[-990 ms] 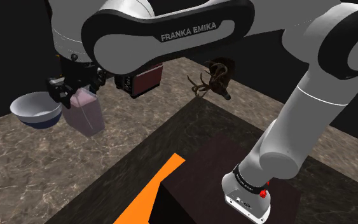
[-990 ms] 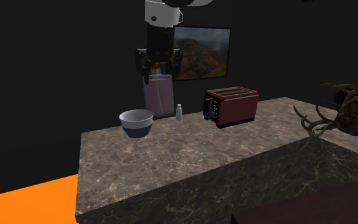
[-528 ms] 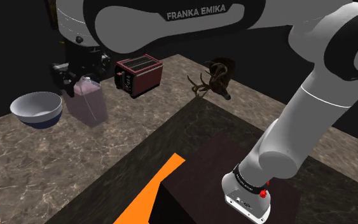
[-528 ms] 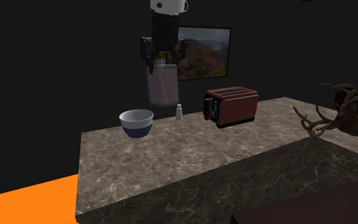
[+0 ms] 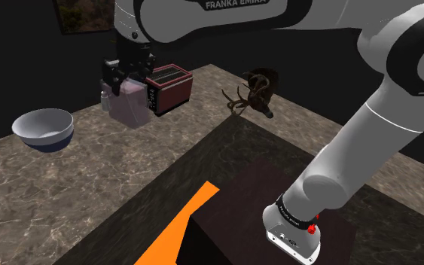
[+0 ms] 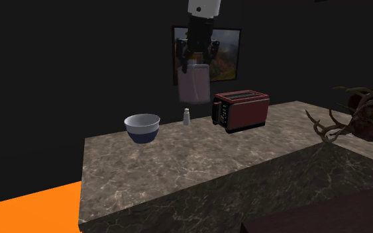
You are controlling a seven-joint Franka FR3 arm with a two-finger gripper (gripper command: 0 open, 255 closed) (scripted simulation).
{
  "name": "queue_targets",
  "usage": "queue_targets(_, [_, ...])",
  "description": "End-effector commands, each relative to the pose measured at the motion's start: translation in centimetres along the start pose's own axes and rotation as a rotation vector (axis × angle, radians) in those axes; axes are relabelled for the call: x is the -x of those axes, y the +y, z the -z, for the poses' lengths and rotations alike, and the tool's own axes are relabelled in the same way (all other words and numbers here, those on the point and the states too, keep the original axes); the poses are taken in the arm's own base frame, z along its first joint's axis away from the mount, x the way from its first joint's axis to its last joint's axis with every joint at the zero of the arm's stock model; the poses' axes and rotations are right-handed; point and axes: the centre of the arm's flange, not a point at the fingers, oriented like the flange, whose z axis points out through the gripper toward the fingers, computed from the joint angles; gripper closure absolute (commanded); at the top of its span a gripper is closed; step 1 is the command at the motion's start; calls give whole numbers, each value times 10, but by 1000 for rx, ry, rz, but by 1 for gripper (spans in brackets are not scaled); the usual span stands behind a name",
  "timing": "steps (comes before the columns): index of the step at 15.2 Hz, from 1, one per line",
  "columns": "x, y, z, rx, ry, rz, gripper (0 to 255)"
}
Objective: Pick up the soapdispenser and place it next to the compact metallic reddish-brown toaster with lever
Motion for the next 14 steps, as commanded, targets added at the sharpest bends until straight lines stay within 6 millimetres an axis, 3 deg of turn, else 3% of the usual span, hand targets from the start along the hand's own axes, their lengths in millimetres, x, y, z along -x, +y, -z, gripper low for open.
queue_targets(1, [-3, 27, -2, 0, 0, 1, 255])
queue_targets(14, [-36, 195, -9, 0, 0, 1, 255])
